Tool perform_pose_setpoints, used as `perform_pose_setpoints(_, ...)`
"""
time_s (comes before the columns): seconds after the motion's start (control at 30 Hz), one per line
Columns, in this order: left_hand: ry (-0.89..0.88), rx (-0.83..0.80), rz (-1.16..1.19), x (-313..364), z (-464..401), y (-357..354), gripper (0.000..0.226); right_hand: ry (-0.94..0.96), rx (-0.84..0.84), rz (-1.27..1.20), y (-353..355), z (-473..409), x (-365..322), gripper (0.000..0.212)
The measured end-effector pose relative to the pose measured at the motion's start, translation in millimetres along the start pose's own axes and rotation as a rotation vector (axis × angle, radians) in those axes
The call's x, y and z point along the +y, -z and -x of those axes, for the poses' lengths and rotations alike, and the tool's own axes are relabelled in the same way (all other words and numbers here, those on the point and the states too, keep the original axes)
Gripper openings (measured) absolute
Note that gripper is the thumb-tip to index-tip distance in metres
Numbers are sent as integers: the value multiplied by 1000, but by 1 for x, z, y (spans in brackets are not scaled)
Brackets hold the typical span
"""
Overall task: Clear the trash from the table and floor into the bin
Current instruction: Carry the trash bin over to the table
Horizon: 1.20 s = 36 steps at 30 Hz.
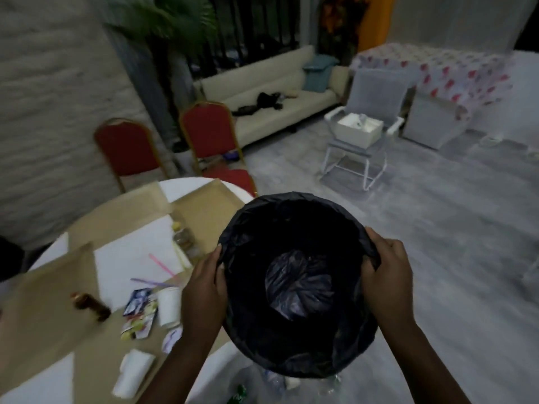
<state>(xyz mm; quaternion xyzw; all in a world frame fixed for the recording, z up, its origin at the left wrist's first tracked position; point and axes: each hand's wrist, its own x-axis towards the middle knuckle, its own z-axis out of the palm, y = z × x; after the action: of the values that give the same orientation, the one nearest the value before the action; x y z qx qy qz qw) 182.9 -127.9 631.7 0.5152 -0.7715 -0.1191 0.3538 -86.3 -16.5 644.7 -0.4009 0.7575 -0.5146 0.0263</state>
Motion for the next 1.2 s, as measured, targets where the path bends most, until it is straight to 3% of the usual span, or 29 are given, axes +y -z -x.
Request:
perform_pose_setpoints(0.2, 164, 156, -77, -51, 40, 81, 37, 140, -215, -45, -49, 26, -77, 57)
perform_pose_setpoints(0.43, 298, 302, -110, -112, 89, 169, 42, 269, -350, -89, -119, 82, -144, 57)
perform_pose_setpoints(0.83, 458, 427, -244, -245, 171, 300, 48, 373, -524, -208, -246, 223, -237, 59)
perform_pose_setpoints(1.2, 515, 466, -329, -325, 192, 351, 46, 442, -675, -189, -348, 285, -272, 55)
